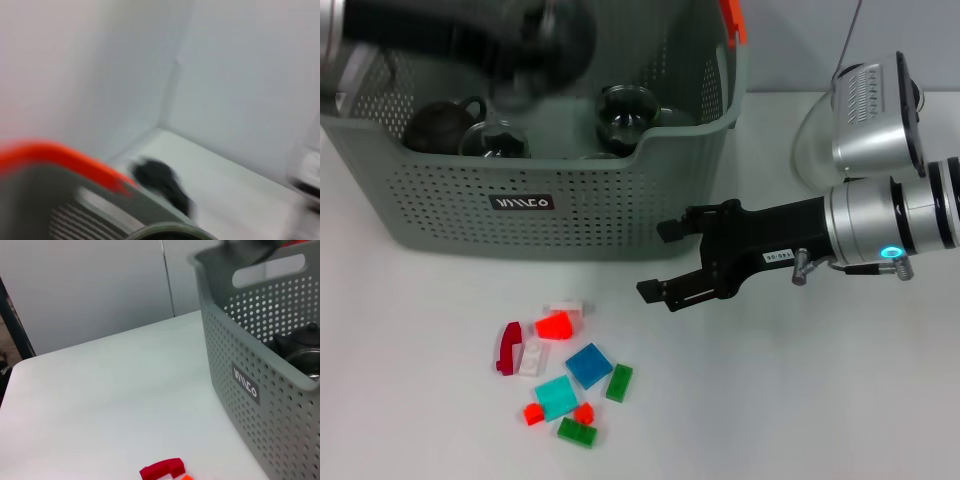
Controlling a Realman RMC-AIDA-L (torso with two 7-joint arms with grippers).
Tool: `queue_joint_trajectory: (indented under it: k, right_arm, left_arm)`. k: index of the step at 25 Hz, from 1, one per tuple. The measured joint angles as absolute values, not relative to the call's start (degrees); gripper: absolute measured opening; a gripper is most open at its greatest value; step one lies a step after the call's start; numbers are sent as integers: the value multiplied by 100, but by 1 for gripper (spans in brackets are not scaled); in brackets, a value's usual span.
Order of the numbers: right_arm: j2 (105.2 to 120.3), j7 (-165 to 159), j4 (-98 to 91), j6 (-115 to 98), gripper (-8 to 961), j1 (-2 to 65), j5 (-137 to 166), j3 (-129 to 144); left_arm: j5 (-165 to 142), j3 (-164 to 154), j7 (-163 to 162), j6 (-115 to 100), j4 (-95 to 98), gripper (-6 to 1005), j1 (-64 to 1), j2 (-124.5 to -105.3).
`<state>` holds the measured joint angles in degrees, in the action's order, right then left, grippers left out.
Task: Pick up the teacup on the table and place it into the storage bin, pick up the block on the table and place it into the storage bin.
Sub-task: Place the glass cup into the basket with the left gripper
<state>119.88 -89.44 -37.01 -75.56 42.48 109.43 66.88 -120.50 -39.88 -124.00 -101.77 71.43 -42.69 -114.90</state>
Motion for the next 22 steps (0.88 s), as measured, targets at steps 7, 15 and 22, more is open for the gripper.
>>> queue_joint_trajectory:
  k: [7, 15, 22]
  right_arm:
    - [12007, -8941, -3701, -7529, 945, 4275, 10943, 6684]
    - [11976, -8999, -3709, -7541, 945, 4287, 10942, 6644]
    - [11950, -9000, -3712, -7535, 945, 4297, 10942, 6626]
  left_arm:
    - [-12360, -4159, -11978, -8353, 6112, 38, -4700, -11261]
    - [-12818, -4449, -11428, -6602, 5098, 38, -4746, -11342]
    - [-12913, -4860, -11128, -5940, 4792, 39, -4579, -11623]
